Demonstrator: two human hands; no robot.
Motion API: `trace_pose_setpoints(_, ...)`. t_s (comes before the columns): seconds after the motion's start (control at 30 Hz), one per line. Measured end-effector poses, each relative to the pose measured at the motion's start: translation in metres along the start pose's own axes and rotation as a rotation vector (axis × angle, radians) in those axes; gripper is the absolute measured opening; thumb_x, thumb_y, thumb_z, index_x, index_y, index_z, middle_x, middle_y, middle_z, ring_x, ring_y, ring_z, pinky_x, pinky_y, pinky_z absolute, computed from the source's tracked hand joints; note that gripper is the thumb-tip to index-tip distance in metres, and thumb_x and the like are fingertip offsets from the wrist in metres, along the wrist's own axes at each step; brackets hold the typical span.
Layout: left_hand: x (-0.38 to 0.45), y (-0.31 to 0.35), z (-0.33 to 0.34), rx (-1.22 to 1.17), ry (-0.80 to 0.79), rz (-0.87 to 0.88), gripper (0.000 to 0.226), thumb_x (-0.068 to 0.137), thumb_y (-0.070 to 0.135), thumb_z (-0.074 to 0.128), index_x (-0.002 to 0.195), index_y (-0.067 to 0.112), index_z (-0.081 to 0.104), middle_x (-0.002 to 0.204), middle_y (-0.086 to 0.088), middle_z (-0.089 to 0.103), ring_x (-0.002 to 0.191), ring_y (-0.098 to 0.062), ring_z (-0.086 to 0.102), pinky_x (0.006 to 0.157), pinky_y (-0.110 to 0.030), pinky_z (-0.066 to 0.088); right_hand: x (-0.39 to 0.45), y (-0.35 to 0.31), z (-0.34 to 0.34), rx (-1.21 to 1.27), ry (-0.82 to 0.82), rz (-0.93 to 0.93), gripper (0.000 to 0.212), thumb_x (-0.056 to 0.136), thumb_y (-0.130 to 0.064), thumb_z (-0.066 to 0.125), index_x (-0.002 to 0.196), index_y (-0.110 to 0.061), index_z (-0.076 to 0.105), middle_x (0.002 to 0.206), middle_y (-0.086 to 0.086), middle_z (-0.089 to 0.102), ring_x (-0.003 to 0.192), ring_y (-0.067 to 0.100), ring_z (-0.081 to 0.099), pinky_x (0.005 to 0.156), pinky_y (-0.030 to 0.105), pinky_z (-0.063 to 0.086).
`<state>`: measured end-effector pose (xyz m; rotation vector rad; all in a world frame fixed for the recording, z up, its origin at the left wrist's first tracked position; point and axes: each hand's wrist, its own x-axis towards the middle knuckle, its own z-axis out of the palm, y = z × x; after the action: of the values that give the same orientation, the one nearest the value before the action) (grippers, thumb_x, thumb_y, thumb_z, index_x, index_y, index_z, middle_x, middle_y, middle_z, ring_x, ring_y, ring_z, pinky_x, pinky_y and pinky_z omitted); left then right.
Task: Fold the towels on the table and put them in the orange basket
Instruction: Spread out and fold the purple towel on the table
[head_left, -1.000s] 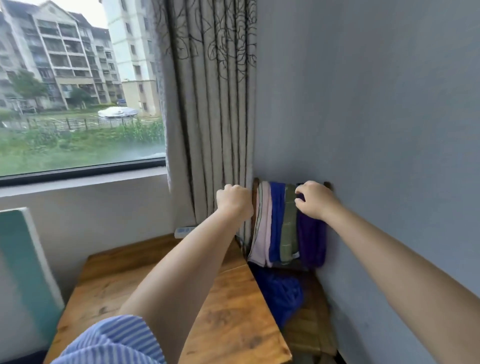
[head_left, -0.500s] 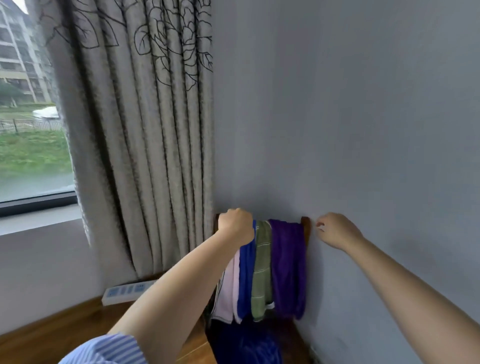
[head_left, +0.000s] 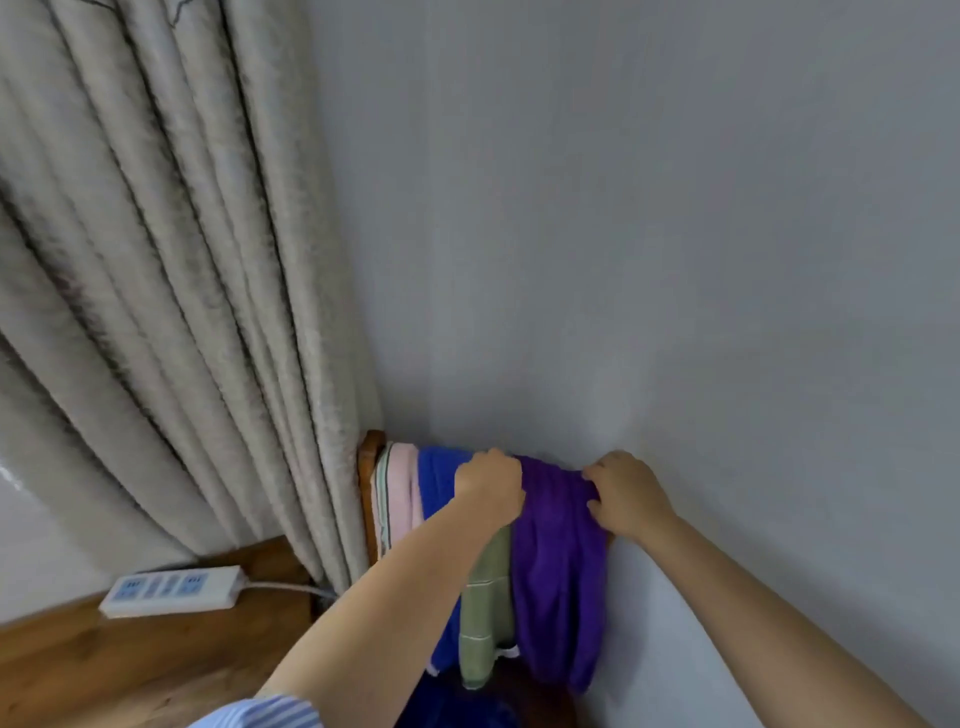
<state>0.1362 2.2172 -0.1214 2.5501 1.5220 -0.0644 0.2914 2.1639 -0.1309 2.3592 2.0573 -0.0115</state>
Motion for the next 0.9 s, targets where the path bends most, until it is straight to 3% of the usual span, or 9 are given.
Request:
trace_pose_setpoints(0.17,0.038,0.001,0.029,-0.121,0.031,-0.054,0.047,0.091,0.041,0.049,0.123,0.006,0.050,0.124,-0.012,0.047,0.119,-0.026,0.042,0.094,-0.036,0.043,0.025,0.009,0.032,-0.006,0.071,-0.009,0.032,0.082,-0.011,0.049,0.112,-0.009,0.060,0.116,0.007,0.060,0.122,0.021,0.041,0.102,0.033,0.027)
trace_pose_setpoints(0.23,0.044,0.002,0.034,-0.099,0.084,-0.034,0.047,0.091,0.044,0.048,0.119,0.008,0.054,0.120,-0.011,0.050,0.116,-0.025,0.044,0.093,-0.034,0.041,0.026,0.013,0.035,0.016,0.254,-0.082,0.018,0.062,-0.008,0.071,0.080,-0.005,0.071,0.082,0.011,0.069,0.097,0.027,0.060,0.090,0.037,0.042)
trace_pose_setpoints(0.27,0.048,0.004,0.037,-0.083,0.103,-0.023,0.044,0.092,0.043,0.047,0.116,0.008,0.056,0.118,-0.010,0.051,0.114,-0.024,0.045,0.092,-0.033,0.040,0.026,0.014,0.035,-0.008,0.305,-0.119,0.020,0.043,-0.009,0.082,0.059,-0.008,0.070,0.062,0.007,0.067,0.076,0.026,0.066,0.076,0.036,0.052)
trace_pose_setpoints(0.33,0.052,0.008,0.043,-0.093,0.145,-0.015,0.038,0.094,0.037,0.044,0.109,0.007,0.060,0.116,-0.010,0.052,0.111,-0.023,0.046,0.092,-0.032,0.038,0.026,0.015,0.036,-0.005,0.358,-0.148,0.030,0.020,-0.012,0.087,0.041,-0.015,0.064,0.044,-0.002,0.058,0.054,0.020,0.063,0.059,0.029,0.055)
trace_pose_setpoints(0.47,0.056,0.017,0.051,-0.220,0.240,-0.047,0.030,0.095,0.024,0.042,0.102,0.005,0.064,0.111,-0.010,0.055,0.106,-0.022,0.049,0.087,-0.030,0.038,0.025,0.018,0.043,0.089,0.381,-0.192,0.030,0.022,-0.008,0.087,0.039,-0.015,0.063,0.044,-0.002,0.055,0.053,0.018,0.063,0.063,0.031,0.055)
trace_pose_setpoints(0.67,0.055,0.019,0.046,-0.283,0.214,-0.104,0.028,0.095,0.019,0.041,0.098,-0.001,0.061,0.112,-0.014,0.054,0.106,-0.026,0.050,0.087,-0.032,0.039,0.022,0.021,0.043,0.176,0.435,-0.214,0.031,0.024,-0.002,0.085,0.040,-0.015,0.062,0.044,-0.001,0.055,0.051,0.017,0.062,0.068,0.022,0.051)
trace_pose_setpoints(0.9,0.034,0.003,0.001,-0.348,0.252,-0.190,0.030,0.095,0.017,0.041,0.099,-0.007,0.059,0.112,-0.022,0.056,0.110,-0.033,0.050,0.088,-0.036,0.039,0.010,0.024,-0.003,0.241,0.522,-0.148,0.030,0.028,0.010,0.083,0.041,-0.005,0.060,0.041,0.010,0.054,0.040,0.025,0.057,0.044,0.026,0.049)
